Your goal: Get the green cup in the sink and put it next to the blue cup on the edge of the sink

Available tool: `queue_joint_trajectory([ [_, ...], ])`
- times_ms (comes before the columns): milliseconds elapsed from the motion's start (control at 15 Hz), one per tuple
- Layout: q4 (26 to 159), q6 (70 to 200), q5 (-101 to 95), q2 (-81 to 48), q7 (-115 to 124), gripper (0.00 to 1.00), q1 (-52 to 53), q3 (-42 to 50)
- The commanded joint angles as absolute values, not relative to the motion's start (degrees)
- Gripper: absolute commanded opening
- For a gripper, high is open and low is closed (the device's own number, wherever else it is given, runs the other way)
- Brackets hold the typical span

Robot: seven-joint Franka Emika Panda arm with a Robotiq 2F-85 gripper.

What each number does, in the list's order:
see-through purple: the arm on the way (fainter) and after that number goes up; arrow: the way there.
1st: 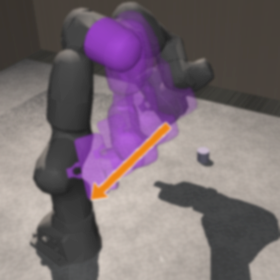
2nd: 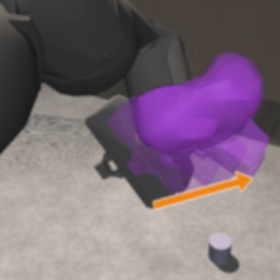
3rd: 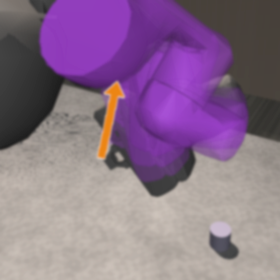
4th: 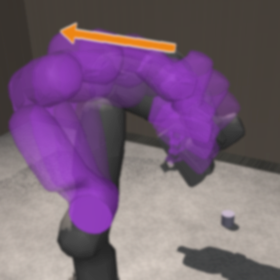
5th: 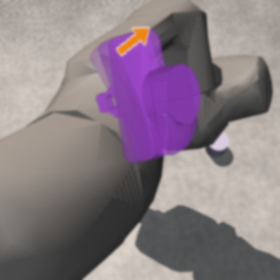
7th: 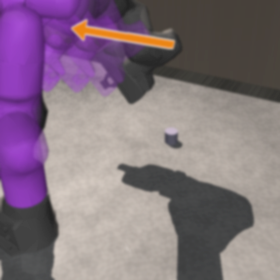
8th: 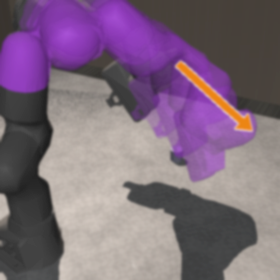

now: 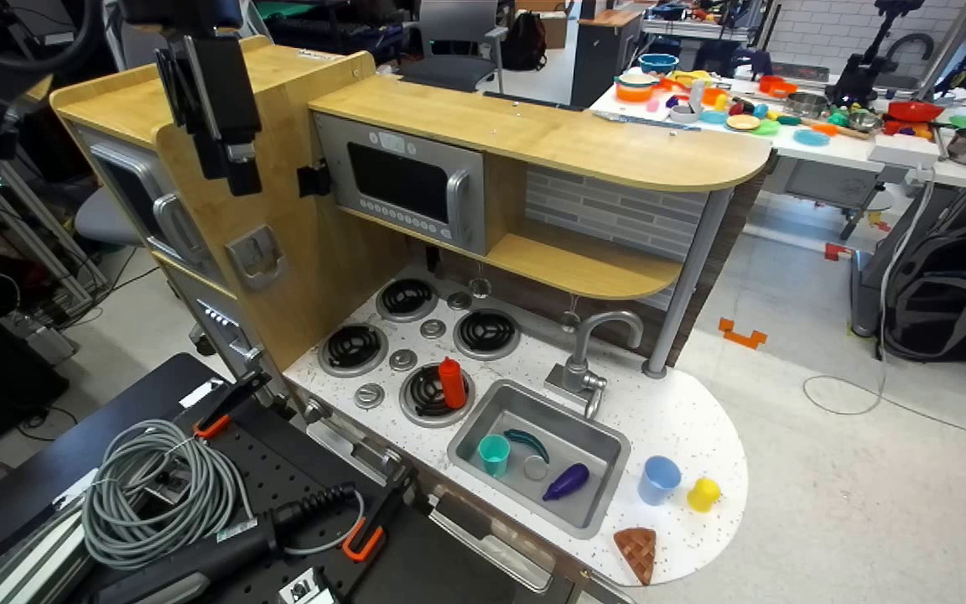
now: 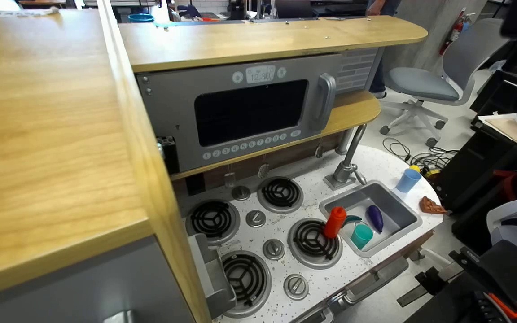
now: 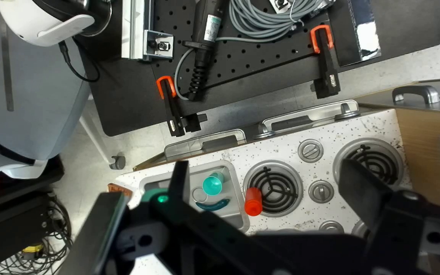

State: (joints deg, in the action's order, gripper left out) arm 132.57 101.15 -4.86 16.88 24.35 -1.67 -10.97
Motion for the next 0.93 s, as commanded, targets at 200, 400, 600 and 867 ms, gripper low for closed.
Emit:
queue_joint_trajectory([
  [200, 132.8, 102.9, -5.1, 16.9, 25.0, 1.0, -0.6, -9.4],
  [400, 133.2, 105.8, -5.5, 14.5, 23.9, 1.0, -1.1, -8.2],
  [600, 134.1, 110.0, -6.8, 10.4, 23.5, 1.0, -1.8, -6.6],
  [867, 133.7, 115.3, -6.3, 2.1, 22.1, 1.0, -2.7, -3.1],
])
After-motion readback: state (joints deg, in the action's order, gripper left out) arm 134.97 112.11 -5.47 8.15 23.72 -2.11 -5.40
